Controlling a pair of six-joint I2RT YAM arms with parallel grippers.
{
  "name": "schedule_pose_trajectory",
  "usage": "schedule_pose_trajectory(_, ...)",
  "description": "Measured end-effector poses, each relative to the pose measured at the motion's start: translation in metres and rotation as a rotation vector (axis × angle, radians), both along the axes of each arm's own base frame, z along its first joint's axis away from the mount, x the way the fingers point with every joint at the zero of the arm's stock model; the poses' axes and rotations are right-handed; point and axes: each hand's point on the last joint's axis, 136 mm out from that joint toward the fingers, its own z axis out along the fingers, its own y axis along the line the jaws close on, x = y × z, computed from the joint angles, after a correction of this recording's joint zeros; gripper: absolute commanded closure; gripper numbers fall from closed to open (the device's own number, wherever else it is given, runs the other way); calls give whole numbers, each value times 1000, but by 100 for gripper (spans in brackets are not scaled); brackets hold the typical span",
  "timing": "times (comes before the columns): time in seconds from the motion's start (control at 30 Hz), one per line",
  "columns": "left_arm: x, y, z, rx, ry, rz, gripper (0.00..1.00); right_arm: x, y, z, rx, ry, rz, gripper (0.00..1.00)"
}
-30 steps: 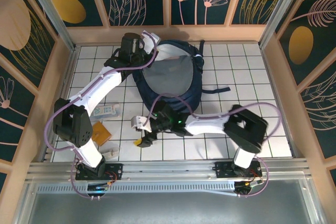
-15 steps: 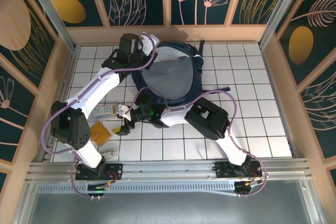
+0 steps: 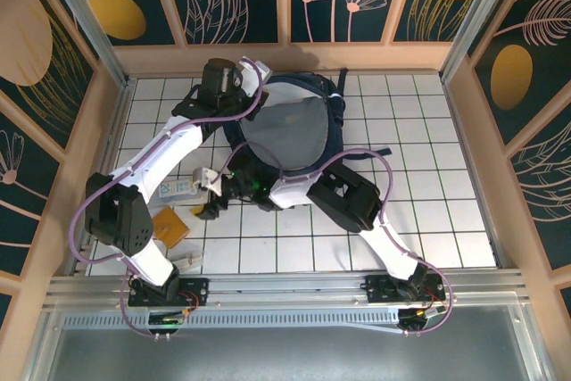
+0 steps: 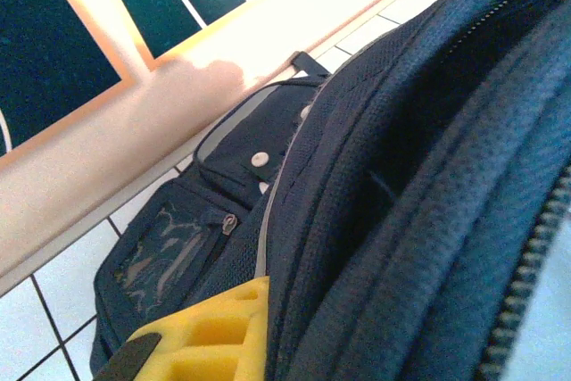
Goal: Pack the student bag
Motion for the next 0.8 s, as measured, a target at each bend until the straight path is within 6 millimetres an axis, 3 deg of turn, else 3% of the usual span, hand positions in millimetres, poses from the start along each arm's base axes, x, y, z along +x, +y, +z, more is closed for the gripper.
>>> schedule_pose_trajectory(0.1,-1,0,-5,-16,22,2,100,30,10,-8,-24,17,-50,13)
schedule_pose_trajectory(0.17,-3,-1,-8,-27,39,-2,100,40,23,-19,-51,37,-69,1)
schedule_pose_trajectory(0.33,-3,-1,-8,-38,49,1,100,34,47,-60,-146,90,-75,1)
schedule_pose_trajectory(0.47,-4,-1,-8,-40,50,2,100,29,49,-65,-162,83,-64,10)
schedule_pose_trajectory(0.57,-4,-1,-8,-39,48,2,100,30,42,-66,-173,89,-65,21)
schedule_pose_trajectory(0.63,-6,0,-8,-37,49,1,100,29,31,-66,-192,108,-76,23)
schedule_pose_trajectory(0.8,-12,3,-11,-31,53,-1,100,17,-15,-66,-269,144,-129,27)
